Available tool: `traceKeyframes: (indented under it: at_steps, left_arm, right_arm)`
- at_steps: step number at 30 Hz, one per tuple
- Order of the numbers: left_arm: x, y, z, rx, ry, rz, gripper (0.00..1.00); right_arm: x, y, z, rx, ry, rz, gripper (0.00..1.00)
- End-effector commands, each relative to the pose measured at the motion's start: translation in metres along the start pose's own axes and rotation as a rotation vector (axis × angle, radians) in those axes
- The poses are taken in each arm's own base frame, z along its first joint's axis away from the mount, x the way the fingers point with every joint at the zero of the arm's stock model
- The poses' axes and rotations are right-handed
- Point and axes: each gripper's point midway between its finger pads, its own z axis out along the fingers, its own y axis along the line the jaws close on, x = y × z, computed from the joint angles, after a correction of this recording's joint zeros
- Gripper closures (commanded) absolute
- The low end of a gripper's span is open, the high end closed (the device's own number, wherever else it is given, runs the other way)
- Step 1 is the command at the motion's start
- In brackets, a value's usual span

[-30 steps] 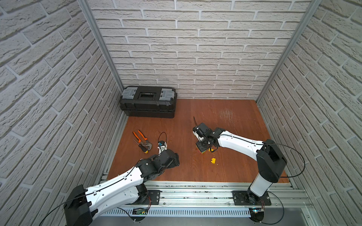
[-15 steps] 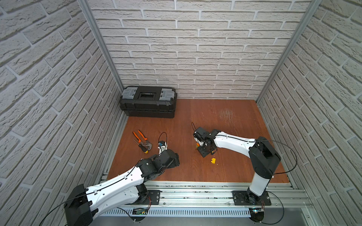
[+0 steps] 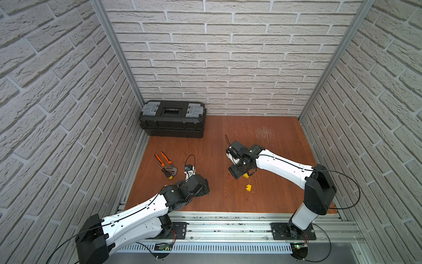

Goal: Assemble a carrot with lego
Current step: Assemble the lego brick with the lego brick.

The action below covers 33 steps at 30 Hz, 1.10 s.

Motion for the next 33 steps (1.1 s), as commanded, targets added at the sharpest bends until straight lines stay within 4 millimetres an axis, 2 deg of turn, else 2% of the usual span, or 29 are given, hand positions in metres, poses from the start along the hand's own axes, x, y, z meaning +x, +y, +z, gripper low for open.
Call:
traceKeyframes:
  at_steps: [1, 5, 10, 14, 18, 23, 33]
  left_arm:
    - [-0.007, -0.01, -0.004, 0.036, -0.022, -0.008, 0.02]
    - [-0.008, -0.01, -0.005, 0.035, -0.026, -0.009, 0.02]
    - [-0.008, -0.009, -0.004, 0.034, -0.025, -0.01, 0.02]
    - [-0.007, -0.008, -0.005, 0.033, -0.024, -0.011, 0.02]
    - [-0.007, -0.005, -0.006, 0.03, -0.028, -0.014, 0.02]
    - [-0.005, -0.002, -0.006, 0.031, -0.031, -0.025, 0.02]
    - [-0.003, -0.001, -0.004, 0.027, -0.03, -0.028, 0.02]
  right_arm:
    - [0.0, 0.002, -0.028, -0.022, -0.024, 0.004, 0.29]
    - [-0.009, 0.006, -0.041, -0.05, -0.059, 0.002, 0.36]
    - [-0.013, 0.011, -0.029, -0.07, -0.051, 0.012, 0.77]
    - [-0.012, 0.016, -0.01, -0.084, -0.014, 0.015, 0.91]
    - [-0.015, 0.018, 0.0, -0.091, -0.004, 0.022, 0.96]
    - [-0.015, 0.019, 0.009, -0.093, 0.014, 0.02, 0.98]
    - [-0.015, 0.011, 0.005, -0.074, 0.004, 0.03, 0.98]
